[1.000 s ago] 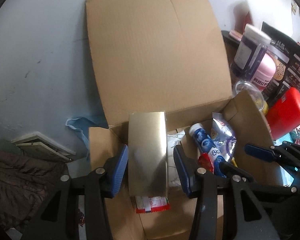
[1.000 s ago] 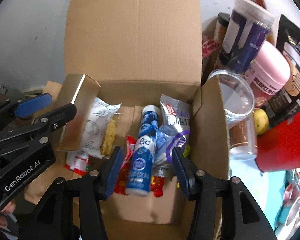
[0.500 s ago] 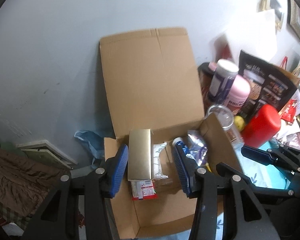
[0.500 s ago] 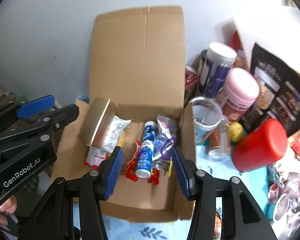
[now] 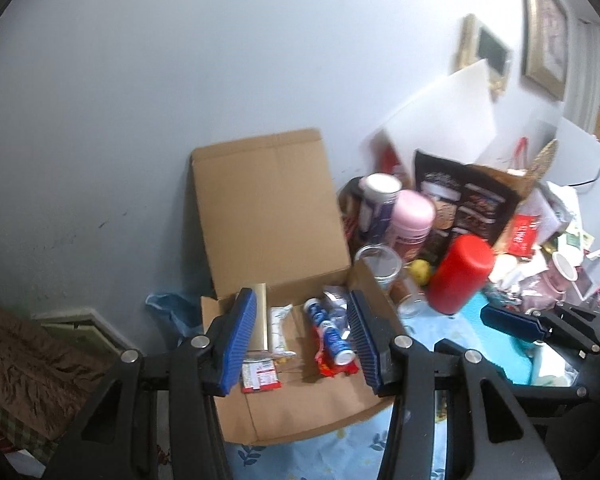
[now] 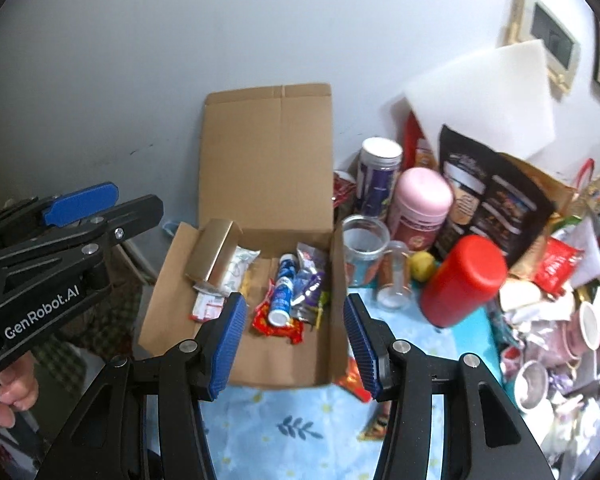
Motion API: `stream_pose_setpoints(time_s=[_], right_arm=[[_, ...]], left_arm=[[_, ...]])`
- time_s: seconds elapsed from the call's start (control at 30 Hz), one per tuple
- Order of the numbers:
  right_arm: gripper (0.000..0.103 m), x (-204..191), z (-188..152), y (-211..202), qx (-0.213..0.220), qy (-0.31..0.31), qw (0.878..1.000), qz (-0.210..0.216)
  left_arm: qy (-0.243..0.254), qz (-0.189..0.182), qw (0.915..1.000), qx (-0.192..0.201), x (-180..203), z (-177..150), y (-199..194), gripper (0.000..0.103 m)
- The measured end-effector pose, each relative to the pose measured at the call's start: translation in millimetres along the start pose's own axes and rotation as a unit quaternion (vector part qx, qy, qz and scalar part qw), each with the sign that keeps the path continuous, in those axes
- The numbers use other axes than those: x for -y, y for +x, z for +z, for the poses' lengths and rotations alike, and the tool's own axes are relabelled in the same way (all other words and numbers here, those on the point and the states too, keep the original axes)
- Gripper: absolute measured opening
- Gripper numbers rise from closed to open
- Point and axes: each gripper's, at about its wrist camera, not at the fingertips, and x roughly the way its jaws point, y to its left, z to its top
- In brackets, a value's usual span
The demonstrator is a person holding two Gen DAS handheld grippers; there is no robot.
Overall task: Organize snacks
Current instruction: 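Withdraw both tools from the box back over the table, then grasp the brown-gold snack bag with the left tool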
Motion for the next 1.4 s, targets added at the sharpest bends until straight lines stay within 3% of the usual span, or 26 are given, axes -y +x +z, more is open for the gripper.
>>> stream_pose_setpoints(time_s=[0.33, 0.67, 0.8, 0.93, 1.07, 1.2, 1.4], right_arm=[[0.051, 10.7, -43.1, -61.5, 0.013, 0.026, 0.999, -0.025], [0.051, 37.0, -89.6, -84.6, 0.004, 0.066, 0.996, -0.062], [0.057, 53.7, -106.3, -85.6, -0.006, 0.086, 0.994, -0.072], [0.057, 69.3, -119.1, -79.5, -0.018, 0.099, 0.992, -0.081], [0.057, 89.6, -132.2, -63.3, -0.038, 0.114, 0.990, -0.080], [0.060, 108.2, -147.2, -44.9, -0.060, 0.121, 0.987, -0.083], [0.060, 140.5, -170.3, -12.9, -0.092, 0.140, 0.983, -0.079]], left_arm=[[0.024, -0.049, 0.9984, 0.014, 36.7, -20.7, -46.0, 0.047], [0.040, -0.076, 0.9962, -0.013, 71.5, -58.0, -48.7, 0.047], [0.039, -0.100, 0.9936, -0.037, 86.2, -71.8, -37.0, 0.047], [0.049, -0.105, 0.9917, -0.057, 103.9, -85.5, -21.6, 0.047], [0.049, -0.115, 0.9887, -0.081, 118.6, -98.9, -0.6, 0.047], [0.040, -0.100, 0.9894, -0.097, 131.0, -110.9, 23.2, 0.047], [0.027, -0.127, 0.9830, -0.130, 154.4, -125.9, 62.0, 0.047]])
